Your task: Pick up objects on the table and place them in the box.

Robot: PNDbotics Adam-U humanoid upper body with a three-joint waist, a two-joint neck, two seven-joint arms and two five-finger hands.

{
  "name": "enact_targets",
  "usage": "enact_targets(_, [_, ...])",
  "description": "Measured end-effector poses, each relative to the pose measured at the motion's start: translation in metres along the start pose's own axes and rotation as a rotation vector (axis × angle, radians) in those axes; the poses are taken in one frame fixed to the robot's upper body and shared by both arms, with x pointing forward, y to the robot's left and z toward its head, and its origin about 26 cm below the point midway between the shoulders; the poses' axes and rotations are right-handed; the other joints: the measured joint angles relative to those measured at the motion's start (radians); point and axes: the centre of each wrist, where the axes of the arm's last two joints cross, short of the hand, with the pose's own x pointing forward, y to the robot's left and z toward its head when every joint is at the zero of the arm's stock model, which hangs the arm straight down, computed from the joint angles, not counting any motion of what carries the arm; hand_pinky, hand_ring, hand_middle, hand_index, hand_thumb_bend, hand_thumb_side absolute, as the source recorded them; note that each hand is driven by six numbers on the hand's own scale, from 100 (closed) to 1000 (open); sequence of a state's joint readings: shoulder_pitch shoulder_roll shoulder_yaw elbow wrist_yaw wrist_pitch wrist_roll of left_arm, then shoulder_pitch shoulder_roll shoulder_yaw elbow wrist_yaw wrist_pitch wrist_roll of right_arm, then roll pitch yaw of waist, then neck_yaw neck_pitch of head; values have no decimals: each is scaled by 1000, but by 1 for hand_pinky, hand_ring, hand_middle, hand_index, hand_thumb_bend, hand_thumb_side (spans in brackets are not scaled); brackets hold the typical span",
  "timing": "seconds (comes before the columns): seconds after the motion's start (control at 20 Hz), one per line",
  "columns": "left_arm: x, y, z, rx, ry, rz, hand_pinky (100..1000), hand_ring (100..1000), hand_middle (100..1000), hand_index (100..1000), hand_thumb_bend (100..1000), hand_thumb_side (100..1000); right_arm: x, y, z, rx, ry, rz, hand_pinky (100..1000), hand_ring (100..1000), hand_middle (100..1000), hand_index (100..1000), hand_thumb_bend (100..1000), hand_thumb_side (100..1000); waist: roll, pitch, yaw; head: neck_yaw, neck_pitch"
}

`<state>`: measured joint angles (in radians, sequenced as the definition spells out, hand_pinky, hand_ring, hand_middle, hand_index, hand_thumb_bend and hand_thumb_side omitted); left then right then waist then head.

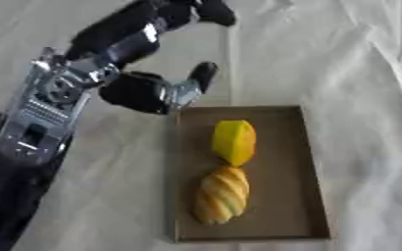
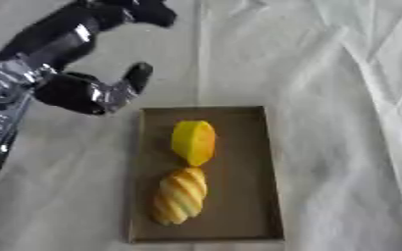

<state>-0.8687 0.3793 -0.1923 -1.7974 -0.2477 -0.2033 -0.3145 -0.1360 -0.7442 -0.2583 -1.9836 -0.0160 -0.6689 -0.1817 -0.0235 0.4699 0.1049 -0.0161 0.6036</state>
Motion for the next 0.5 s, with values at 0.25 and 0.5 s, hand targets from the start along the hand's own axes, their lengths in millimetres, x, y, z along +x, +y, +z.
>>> enact_targets(0.25, [13, 40, 37, 374, 36, 121, 863, 978, 791, 858, 100, 645, 0, -1, -4, -24, -19, -8, 943, 737, 763, 874, 100, 227, -12, -3, 12, -13, -12])
enact_targets(0.5, [16, 71, 75, 705, 2, 94, 856, 939, 791, 872, 100, 534, 0, -1, -9, -61, -45, -24, 941, 737, 776, 869, 100, 334, -28, -3, 20, -25, -16])
